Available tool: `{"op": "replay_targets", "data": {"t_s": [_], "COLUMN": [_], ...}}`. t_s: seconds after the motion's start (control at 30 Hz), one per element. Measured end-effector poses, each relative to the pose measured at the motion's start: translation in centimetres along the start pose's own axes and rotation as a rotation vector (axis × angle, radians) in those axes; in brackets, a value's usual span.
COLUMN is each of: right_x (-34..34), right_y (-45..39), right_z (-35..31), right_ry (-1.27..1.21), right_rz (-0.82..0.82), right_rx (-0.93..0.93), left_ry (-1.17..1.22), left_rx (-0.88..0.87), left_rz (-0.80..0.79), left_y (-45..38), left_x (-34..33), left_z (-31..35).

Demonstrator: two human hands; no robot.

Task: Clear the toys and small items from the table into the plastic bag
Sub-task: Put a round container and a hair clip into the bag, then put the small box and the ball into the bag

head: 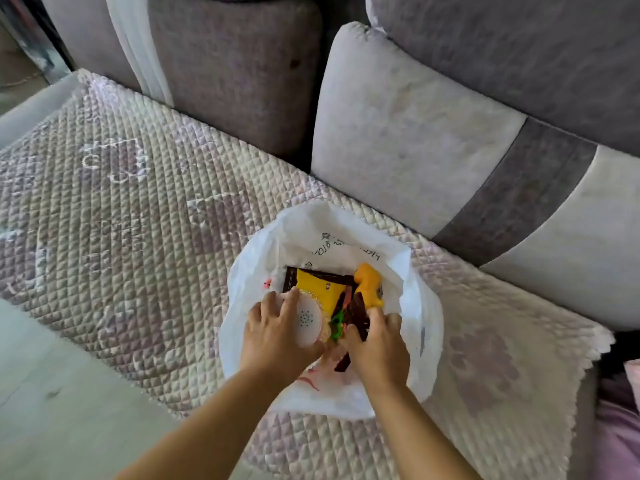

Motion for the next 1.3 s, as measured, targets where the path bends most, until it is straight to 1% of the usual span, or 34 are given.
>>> {"op": "replay_targets", "data": {"t_s": [0.13, 0.3, 0.37, 0.43, 0.53, 0.6, 0.8, 0.93, 1.1, 1.3], "right_x": [-2.6, -4.6, -4.7, -4.3, -3.1, -2.1, 1.0, 2.8, 3.9, 2.5], "right_y": [-3.5, -5.3, -5.4, -5.3, -4.7, -4.0, -0.5, 3.2, 9.6, 20.4], "right_z": [-0.1, 0.0, 0.0, -0.1, -0.5, -1.0, -3.3, -5.6, -9.2, -15.0], "right_ry": [0.064, 0.111, 0.089, 0.045, -0.04, -0.083, -0.188, -0.251, -0.167, -0.045], "right_rz": [-0.028, -0.035, -0.033, -0.025, -0.001, 0.018, 0.001, -0.02, -0.026, -0.129], "right_rx": [-0.031, -0.032, -0.014, -0.006, 0.017, 0.046, 0.199, 0.34, 0.566, 0.827], "left_ry": [-0.073, -0.05, -0.069, -0.033, -0.005, 0.027, 0.119, 0.128, 0.166, 0.224], "left_rx": [0.07, 0.144, 0.161, 0.161, 0.102, 0.093, 0.109, 0.105, 0.22, 0.405], "left_rz": [0.014, 0.15, 0.146, 0.146, 0.138, 0.139, 0.124, 0.197, 0.261, 0.422], "left_y": [-3.6, -6.1, -6.6, -6.7, -5.9, -4.9, 0.2, 4.9, 12.3, 24.7], "left_x": [-2.8, -3.5, -3.2, -2.6, -1.5, -0.8, 2.3, 5.6, 9.6, 14.2], "left_z": [-1.0, -1.0, -1.1, -1.3, -0.6, 0.0, 0.1, -1.2, -6.0, -13.5]}}
Point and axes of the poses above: each hand's wrist, its own y-axis away from the middle knuckle, its own x-axis out of the back of the hand, z = x × y, the point moved 5 cm from there along -y, towards the middle knuckle, and after that the axes turned 15 degrees about y, right-handed, at the moved point
